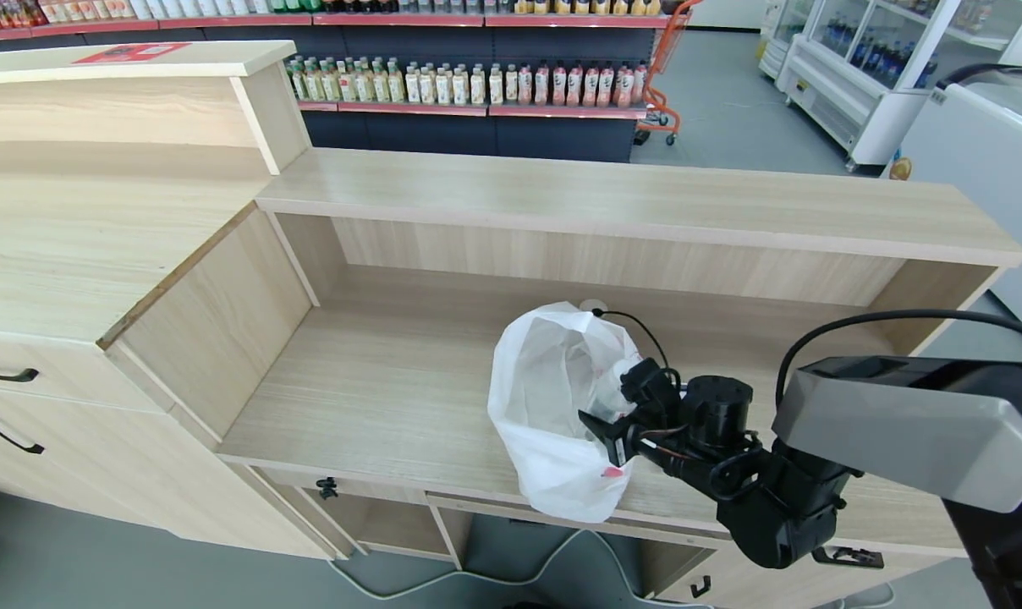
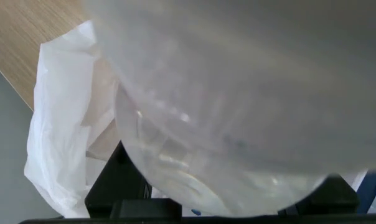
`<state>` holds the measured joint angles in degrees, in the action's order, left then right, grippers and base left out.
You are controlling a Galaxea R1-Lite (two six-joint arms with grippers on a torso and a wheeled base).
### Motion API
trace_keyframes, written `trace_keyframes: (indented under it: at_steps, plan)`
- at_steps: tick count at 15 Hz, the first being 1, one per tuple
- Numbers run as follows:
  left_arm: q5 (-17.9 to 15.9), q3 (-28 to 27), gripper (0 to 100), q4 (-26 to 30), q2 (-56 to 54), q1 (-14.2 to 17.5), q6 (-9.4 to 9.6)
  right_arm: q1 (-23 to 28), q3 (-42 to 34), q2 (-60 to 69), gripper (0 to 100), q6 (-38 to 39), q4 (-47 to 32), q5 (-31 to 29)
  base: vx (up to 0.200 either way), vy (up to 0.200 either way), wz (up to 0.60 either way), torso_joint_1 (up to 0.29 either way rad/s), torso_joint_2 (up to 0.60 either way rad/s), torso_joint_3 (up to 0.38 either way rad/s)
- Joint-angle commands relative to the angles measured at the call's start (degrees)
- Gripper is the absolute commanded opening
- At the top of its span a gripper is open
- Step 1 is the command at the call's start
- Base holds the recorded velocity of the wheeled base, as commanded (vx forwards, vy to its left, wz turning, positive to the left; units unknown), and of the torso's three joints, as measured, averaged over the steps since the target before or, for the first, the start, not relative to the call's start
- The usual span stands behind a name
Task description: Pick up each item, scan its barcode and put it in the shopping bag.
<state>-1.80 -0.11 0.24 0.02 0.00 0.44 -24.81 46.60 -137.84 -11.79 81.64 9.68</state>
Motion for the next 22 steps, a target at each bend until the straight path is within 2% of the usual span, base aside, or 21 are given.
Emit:
trace_keyframes:
  at_steps: [1,6,7,12,14,17,20,22]
  plan:
    - [0.0,0.0,0,0.0,0.0,0.0,0.00,0.0,0.4,-1.6,0,-0.3,0.0,0.0,0.000,0.000,0.00,0.000,0.00,0.000]
    - [0.0,0.0,0,0.0,0.0,0.0,0.00,0.8,0.3,-2.1,0,-1.7,0.0,0.0,0.000,0.000,0.00,0.000,0.00,0.000]
    - [0.0,-0.1,0,0.0,0.0,0.0,0.00,1.1,0.3,-2.1,100,-1.7,-0.1,0.1,0.000,0.000,0.00,0.000,0.00,0.000]
    - [0.0,0.0,0,0.0,0.1,0.0,0.00,1.3,0.2,0.6,100,-1.6,-0.3,0.2,0.000,0.000,0.00,0.000,0.00,0.000]
    - [0.0,0.0,0,0.0,0.1,0.0,0.00,1.7,-0.4,6.4,100,-1.1,-2.9,2.2,0.000,0.000,0.00,0.000,0.00,0.000]
    - [0.0,-0.1,0,0.0,0.1,0.0,0.00,2.5,-1.1,15.5,100,0.5,-8.5,4.0,0.000,0.000,0.00,0.000,0.00,0.000]
    - [0.0,0.0,0,0.0,0.1,0.0,0.00,5.5,-2.3,28.9,100,3.5,-21.3,3.9,0.000,0.000,0.00,0.000,0.00,0.000]
    - [0.0,-0.1,0,0.0,0.1,0.0,0.00,8.5,-3.9,38.7,100,5.5,-27.5,1.7,0.000,0.000,0.00,0.000,0.00,0.000]
